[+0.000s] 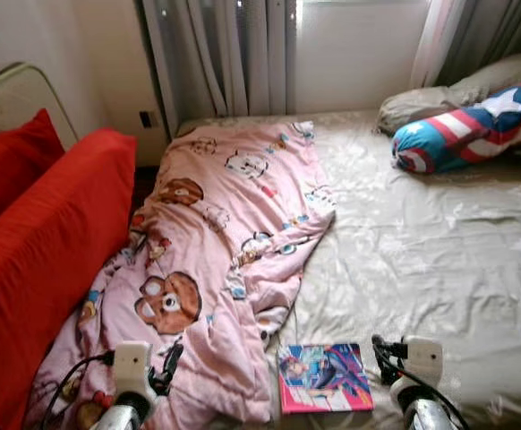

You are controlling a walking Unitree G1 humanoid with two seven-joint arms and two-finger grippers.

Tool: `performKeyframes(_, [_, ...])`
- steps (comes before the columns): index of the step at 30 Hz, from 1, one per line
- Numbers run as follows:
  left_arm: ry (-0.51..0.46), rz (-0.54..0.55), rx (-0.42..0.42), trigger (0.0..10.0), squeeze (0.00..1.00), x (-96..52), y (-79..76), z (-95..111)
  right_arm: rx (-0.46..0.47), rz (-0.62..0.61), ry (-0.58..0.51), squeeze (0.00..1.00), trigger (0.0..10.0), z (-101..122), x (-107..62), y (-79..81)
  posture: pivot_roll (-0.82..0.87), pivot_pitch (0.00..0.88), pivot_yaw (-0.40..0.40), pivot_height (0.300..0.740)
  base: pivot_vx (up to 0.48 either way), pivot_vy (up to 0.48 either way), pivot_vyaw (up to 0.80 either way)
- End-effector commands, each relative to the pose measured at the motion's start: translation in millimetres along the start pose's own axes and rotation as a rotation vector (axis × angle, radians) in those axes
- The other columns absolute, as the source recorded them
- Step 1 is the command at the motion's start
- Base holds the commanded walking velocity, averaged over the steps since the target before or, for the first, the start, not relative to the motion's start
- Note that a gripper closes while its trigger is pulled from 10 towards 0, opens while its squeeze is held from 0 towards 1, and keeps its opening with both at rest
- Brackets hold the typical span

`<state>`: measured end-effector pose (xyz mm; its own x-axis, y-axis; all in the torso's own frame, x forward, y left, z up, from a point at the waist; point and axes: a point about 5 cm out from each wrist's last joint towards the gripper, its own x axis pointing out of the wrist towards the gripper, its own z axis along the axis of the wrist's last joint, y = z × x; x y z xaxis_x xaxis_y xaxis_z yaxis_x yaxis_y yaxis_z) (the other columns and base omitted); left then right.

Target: Clean up the room

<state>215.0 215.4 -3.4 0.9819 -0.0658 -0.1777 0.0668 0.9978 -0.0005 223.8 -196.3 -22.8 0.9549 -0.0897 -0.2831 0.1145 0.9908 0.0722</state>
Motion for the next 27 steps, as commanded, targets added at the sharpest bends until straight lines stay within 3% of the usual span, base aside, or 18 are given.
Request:
performKeyframes(1, [-0.051,-0.014,0.002,10.0,0.0,1.9,-1.8,12.5,0.011,0.013,-0.048,0.0,10.0,7.5,0.0,7.2,-0.09,0.0,0.025,0.74,0.0,0.0,0.0])
performKeyframes(4, [-0.093,0.0,-0.003,10.0,0.0,0.3,-7.2,20.9,-0.015,0.056,-0.12,0.0,10.0,21.6,-1.7,27.3,-0.09,0.0,0.025,0.74,0.0,0.0,0.0])
performKeyframes(10, [-0.14,0.016,-0.007,10.0,0.0,4.4,-10.9,40.0,-0.029,0.068,-0.155,0.0,10.0,36.2,-2.2,36.3,-0.08,0.0,0.022,0.74,0.0,0.0,0.0])
performKeyframes(14, [-0.152,-0.003,0.0,10.0,0.0,8.8,-13.6,51.3,-0.048,0.067,-0.172,0.0,10.0,46.9,-1.0,35.6,-0.07,0.024,0.014,0.74,0.0,0.0,0.0])
performKeyframes(18, [-0.133,0.0,0.005,10.0,0.0,8.2,-12.1,49.9,-0.012,0.038,-0.139,0.0,10.0,47.4,0.7,33.3,-0.08,0.045,0.015,0.74,0.0,0.0,0.0])
performKeyframes(27, [-0.139,0.05,-0.05,10.0,0.0,11.8,-9.5,60.1,-0.008,0.037,-0.166,0.0,10.0,57.1,4.5,34.2,-0.08,0.068,0.008,0.71,0.0,0.0,0.0])
